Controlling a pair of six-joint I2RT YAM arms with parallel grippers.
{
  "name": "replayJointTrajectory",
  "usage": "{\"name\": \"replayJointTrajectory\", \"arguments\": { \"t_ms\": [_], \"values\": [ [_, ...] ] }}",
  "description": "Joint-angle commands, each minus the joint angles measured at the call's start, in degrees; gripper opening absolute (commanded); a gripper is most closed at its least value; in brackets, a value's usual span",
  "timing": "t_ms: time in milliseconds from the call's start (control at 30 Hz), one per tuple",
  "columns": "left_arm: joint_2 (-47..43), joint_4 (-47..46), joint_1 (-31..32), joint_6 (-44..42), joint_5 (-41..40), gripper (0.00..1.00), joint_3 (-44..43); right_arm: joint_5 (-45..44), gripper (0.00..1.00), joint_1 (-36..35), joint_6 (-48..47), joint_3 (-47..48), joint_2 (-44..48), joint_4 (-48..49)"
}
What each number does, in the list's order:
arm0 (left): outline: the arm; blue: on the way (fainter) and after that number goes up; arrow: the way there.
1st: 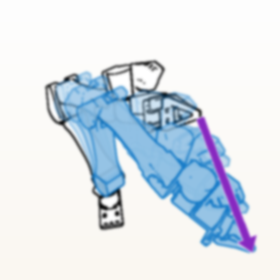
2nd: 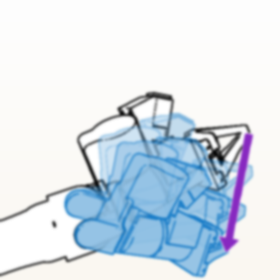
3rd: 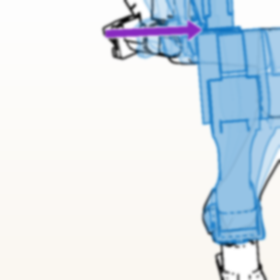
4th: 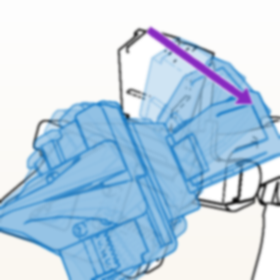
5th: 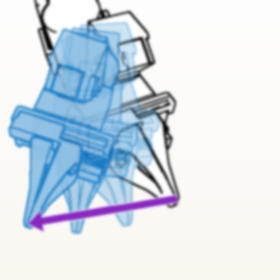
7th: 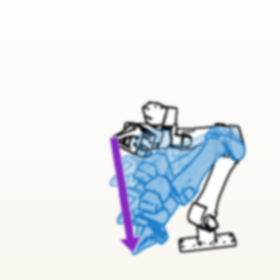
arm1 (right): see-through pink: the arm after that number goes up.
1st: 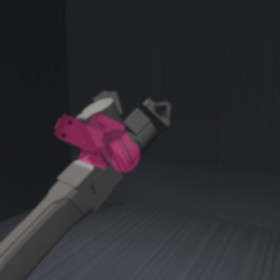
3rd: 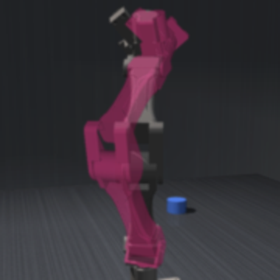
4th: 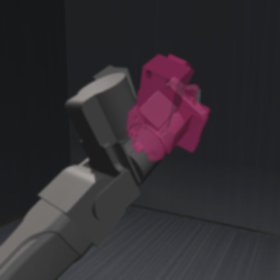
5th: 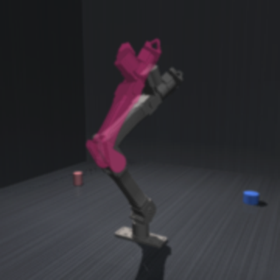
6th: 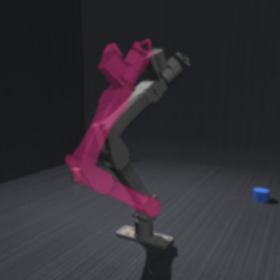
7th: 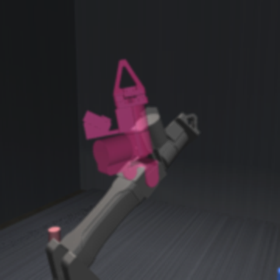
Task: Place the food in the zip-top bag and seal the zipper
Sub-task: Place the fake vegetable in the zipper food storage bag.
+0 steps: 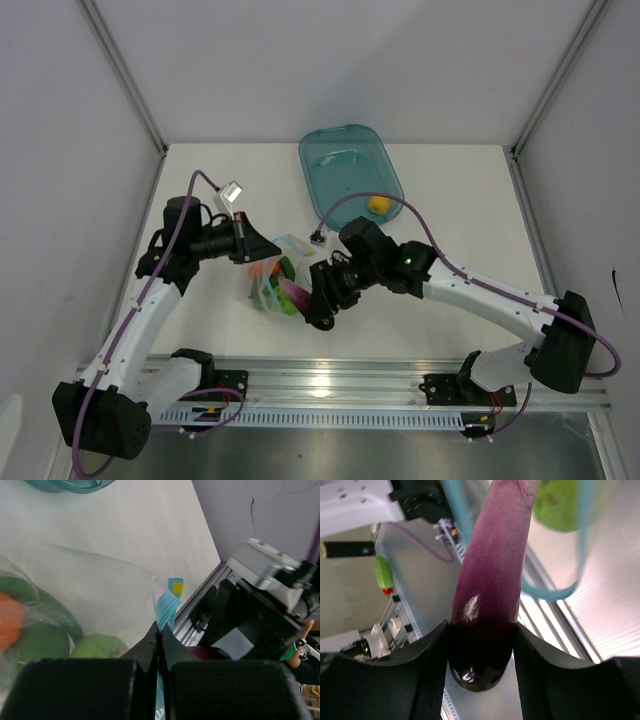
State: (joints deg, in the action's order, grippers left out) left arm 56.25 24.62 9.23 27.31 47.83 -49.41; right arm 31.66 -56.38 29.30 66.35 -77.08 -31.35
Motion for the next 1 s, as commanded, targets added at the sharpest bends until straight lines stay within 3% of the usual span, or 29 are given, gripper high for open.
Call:
{"name": "replayJointTrajectory", "arguments": {
  "t_ms": [0,200,400,467,500,600,867,967],
  "values": [
    [-2.5,-0.4,-0.4,-1.4,2.3,0.00,-0.7,-5.3,0.01,0.0,1.9,4.6,-3.6,3.2],
    [-4.8,-0.5,-0.4,-0.2,3.3,0.00,1.4,-5.6,0.02,0.9,3.3,8.0,-8.9,7.6],
    [-6.3,-1.3,-0.3,1.5,3.4,0.01,2.1,-10.2,0.14,0.0,6.5,11.8,-13.4,10.8],
    [-6.5,-1.9,-0.3,2.6,3.6,0.01,2.2,-13.3,0.27,-0.8,7.5,12.7,-13.8,11.1],
    [-6.7,-2.6,-0.3,2.9,3.8,0.01,2.1,-14.7,0.39,-1.1,7.9,12.7,-13.9,11.2],
    [-6.8,-3.7,-0.3,4.5,4.6,0.01,2.1,-19.3,0.56,-1.7,8.0,12.3,-13.1,11.6],
    [-7.1,-3.9,-0.3,4.9,5.0,0.01,2.5,-23.5,0.80,-1.4,6.2,10.9,-10.0,11.3],
    [-7.3,-3.9,-0.3,4.9,4.8,0.01,2.4,-24.6,0.82,-1.2,5.5,11.1,-8.4,10.5]
  ]
}}
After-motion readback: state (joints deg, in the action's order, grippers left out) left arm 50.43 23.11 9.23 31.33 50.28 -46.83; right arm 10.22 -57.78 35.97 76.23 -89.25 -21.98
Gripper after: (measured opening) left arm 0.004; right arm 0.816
